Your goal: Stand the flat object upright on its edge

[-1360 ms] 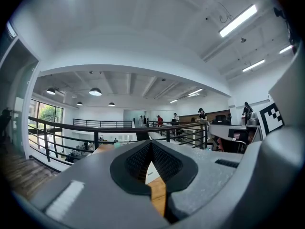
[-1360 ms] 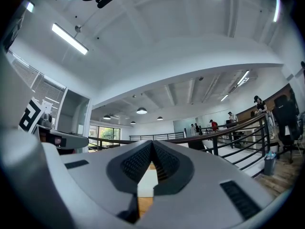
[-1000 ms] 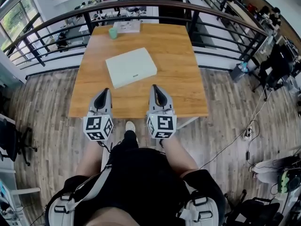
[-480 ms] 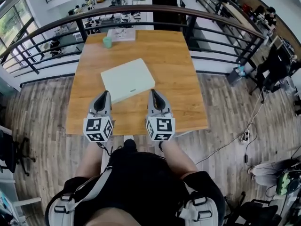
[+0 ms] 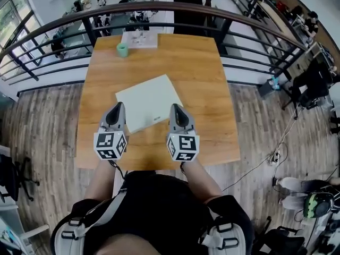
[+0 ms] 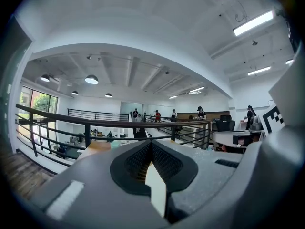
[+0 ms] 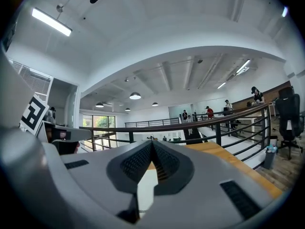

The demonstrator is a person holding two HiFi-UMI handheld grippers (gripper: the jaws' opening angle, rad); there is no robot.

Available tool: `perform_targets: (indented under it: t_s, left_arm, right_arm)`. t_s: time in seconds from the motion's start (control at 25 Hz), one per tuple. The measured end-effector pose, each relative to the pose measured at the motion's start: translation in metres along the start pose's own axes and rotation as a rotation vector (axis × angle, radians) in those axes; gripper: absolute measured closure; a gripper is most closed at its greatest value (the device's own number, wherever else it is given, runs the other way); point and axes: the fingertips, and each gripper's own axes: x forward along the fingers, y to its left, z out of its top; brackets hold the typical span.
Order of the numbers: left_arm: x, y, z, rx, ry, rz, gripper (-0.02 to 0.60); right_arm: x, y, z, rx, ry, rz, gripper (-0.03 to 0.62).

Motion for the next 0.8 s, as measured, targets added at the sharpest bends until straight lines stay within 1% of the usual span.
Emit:
perform_targets:
  t_s: [0.12,0.24,0.32,0.44,0.52,0.64,0.8]
  left_arm:
    - [0.024,0.017,-0.002,-0.012,0.017,-0.03,0.577]
    - [0.031,0.022,-0.013,-0.006,0.044,-0.068,0.577]
    - [0.038,0.028,-0.023,-0.01,0.077,-0.085,0.577]
    - [0.067,0.049,-0.036,-0.034,0.123,-0.079,0.577]
    - [0.079,0.056,-0.044,-0.038,0.148,-0.073,0.577]
    - [0.084,0.057,-0.052,-0.027,0.176,-0.079,0.577]
    - [0.09,0.056,-0.056,0.013,0.206,-0.098,0.577]
  right_arm:
    - [0.026,-0.002,-0.007,-0.005,0.039,-0.021,0.588]
    - [0.032,-0.003,-0.015,-0.005,0.068,-0.044,0.587]
    - [0.036,-0.004,-0.02,0.001,0.084,-0.058,0.587]
    - [0.063,-0.011,-0.03,0.009,0.124,-0.063,0.588]
    - [0.073,-0.018,-0.041,0.019,0.152,-0.06,0.588]
    - [0.069,-0.027,-0.057,0.064,0.191,-0.061,0.588]
    - [0.065,-0.035,-0.07,0.123,0.213,-0.078,0.586]
